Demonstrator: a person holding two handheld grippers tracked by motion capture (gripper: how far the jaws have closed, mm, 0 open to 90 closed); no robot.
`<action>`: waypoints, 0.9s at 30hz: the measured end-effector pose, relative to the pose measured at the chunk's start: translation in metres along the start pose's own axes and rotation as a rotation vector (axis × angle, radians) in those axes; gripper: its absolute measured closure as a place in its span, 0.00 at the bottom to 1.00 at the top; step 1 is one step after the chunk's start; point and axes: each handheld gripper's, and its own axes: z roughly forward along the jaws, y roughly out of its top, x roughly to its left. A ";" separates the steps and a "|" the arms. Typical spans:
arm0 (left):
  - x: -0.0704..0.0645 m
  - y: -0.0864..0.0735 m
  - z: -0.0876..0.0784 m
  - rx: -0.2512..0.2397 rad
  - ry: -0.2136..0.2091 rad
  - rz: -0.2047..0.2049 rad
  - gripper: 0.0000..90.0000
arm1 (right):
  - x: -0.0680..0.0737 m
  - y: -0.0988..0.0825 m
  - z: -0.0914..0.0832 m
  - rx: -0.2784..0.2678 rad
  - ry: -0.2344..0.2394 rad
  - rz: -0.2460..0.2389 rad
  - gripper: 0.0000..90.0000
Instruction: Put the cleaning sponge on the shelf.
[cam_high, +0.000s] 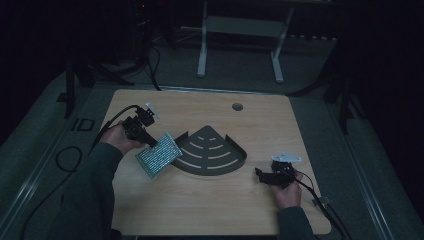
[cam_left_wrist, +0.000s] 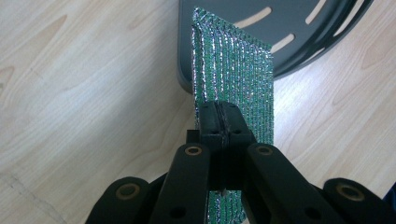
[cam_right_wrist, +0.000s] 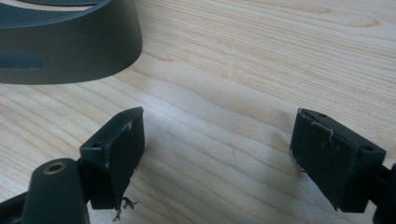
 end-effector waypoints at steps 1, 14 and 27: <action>0.000 0.002 0.000 -0.004 0.001 0.001 1.00 | 0.000 0.000 0.000 0.000 0.000 0.000 0.19; -0.003 0.023 0.004 -0.025 0.008 0.011 1.00 | 0.000 0.000 0.000 0.000 0.001 0.000 0.19; -0.006 0.042 0.006 -0.039 0.018 0.034 1.00 | 0.000 0.000 0.000 0.000 0.002 -0.002 0.19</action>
